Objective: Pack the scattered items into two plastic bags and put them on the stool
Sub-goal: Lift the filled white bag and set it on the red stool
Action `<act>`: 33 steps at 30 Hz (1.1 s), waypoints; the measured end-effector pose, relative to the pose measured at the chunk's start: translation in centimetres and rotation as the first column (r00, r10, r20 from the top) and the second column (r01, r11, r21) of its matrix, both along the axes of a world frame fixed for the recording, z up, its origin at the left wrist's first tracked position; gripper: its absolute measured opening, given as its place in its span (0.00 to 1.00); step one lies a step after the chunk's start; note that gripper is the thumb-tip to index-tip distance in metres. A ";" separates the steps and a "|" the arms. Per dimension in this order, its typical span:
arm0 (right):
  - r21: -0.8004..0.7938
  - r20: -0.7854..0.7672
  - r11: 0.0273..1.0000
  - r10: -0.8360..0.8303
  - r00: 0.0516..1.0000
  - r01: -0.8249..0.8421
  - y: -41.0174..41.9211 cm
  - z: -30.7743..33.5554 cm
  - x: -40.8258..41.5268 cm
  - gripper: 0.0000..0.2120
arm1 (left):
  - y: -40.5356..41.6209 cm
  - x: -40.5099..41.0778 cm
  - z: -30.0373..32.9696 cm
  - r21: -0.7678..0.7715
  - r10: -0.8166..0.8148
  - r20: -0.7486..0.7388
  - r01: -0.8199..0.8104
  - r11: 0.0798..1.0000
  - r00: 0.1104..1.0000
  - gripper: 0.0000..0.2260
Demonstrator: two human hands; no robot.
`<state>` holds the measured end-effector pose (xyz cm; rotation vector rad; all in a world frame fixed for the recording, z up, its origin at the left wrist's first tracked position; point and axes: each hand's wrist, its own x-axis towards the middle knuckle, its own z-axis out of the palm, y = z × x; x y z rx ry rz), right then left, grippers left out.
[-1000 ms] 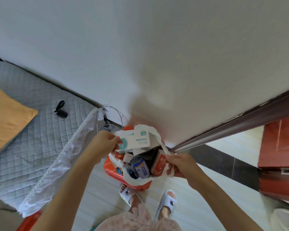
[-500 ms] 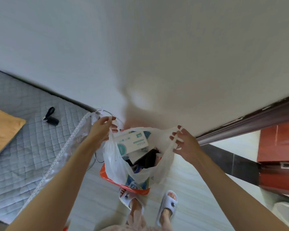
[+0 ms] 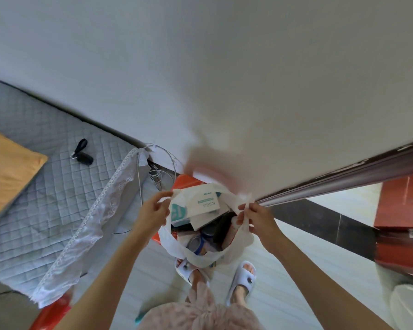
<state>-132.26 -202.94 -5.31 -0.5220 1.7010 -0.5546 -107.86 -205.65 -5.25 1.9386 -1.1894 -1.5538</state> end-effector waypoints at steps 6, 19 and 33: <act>-0.183 -0.088 0.978 0.089 0.992 -0.104 -0.8 1.9 1.2 0.11 | -3.6 -1.8 2.0 -0.078 0.138 -0.145 -0.151 0.986 0.980 0.12; -0.204 -0.041 0.978 -0.055 0.998 0.045 0.4 2.6 0.9 0.13 | -4.2 -0.6 3.6 -0.146 -0.001 -0.128 -0.018 0.989 0.992 0.14; -0.039 -0.060 0.990 0.135 0.989 -0.138 3.9 1.0 2.3 0.13 | 2.4 0.4 1.6 -0.034 0.121 -0.062 -0.123 0.992 0.991 0.10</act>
